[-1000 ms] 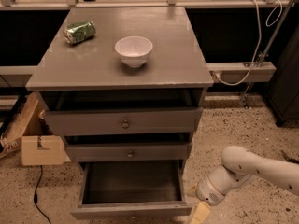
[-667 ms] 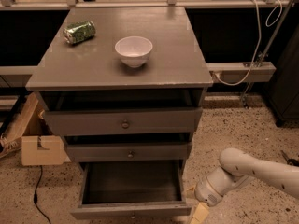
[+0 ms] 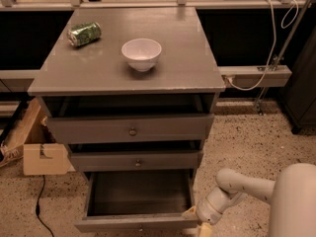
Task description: Close bottom drawer
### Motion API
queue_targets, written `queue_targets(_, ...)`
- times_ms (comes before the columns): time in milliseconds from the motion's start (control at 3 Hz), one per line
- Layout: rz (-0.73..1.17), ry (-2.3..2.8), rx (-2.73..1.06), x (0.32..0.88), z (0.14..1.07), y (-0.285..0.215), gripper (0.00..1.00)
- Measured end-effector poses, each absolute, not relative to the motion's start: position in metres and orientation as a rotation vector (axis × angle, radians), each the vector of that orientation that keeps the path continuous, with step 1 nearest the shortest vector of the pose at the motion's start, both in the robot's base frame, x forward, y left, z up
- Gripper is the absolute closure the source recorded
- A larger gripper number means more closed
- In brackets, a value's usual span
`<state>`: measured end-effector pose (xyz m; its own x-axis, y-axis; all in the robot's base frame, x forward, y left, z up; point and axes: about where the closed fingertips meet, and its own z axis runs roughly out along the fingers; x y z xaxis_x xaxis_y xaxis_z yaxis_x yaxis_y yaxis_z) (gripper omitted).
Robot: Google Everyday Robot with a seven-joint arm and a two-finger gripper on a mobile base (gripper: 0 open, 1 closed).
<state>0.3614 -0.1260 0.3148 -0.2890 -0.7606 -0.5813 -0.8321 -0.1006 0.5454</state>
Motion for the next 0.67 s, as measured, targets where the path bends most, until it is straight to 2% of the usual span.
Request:
queue_targets(333,1.398,1.988,-1.91,0.354,0.271,-0.12,0.0)
queue_targets(667,1.416,1.992,-1.953,0.347,0.223,-0.115,0.27)
